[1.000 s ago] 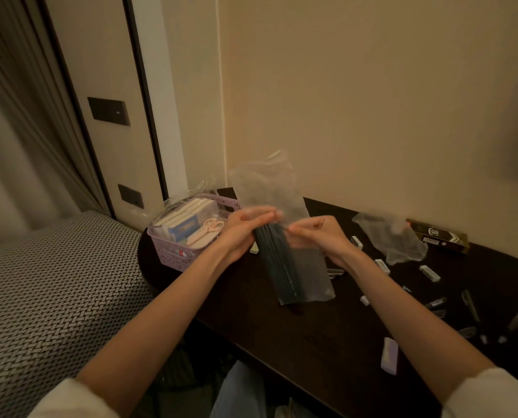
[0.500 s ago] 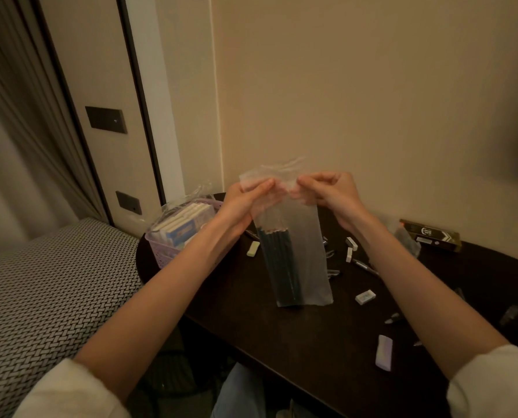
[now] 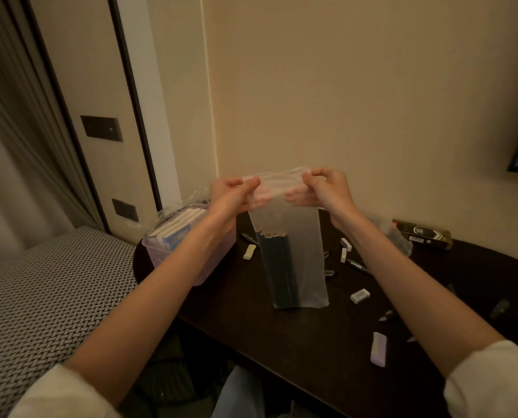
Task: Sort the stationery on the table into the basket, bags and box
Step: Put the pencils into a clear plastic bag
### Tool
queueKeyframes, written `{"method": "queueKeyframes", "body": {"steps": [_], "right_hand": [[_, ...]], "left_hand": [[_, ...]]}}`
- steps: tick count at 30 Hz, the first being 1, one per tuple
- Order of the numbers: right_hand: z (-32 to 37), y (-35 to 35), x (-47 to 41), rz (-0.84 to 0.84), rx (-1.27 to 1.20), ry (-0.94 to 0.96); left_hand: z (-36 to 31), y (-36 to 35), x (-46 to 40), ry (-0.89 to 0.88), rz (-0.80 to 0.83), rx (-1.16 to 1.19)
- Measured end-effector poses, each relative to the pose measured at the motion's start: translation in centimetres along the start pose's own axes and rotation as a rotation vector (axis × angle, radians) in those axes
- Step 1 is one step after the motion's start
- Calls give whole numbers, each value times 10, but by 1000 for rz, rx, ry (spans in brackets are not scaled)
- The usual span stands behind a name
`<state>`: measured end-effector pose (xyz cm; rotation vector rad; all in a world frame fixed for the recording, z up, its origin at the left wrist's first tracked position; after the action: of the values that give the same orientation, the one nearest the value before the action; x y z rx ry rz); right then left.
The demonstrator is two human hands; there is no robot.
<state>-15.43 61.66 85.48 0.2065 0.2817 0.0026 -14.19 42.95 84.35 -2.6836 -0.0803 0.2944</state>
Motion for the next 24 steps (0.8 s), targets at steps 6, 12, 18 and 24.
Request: {"method": "queueKeyframes", "body": {"steps": [6, 12, 18, 24], "right_hand": [[2, 4, 0, -12, 70, 26], [10, 9, 0, 108, 173, 43], [14, 13, -2, 189, 129, -32], [11, 15, -6, 223, 181, -28]], "left_hand": [[-3, -1, 2, -72, -68, -220], [-5, -1, -2, -152, -81, -320], [2, 0, -6, -58, 30, -317], [20, 15, -4, -48, 67, -428]]}}
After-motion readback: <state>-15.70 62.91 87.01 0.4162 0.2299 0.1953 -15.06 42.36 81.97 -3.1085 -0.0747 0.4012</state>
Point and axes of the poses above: each hand's wrist, its own x-axis away from the middle knuckle, its own y-axis out of the back of the hand, z = x × y, the point moved 4 cm from there along -x, towards the middle knuckle, and after that the axes turned 12 degrees about x, right-handed, at the moved point
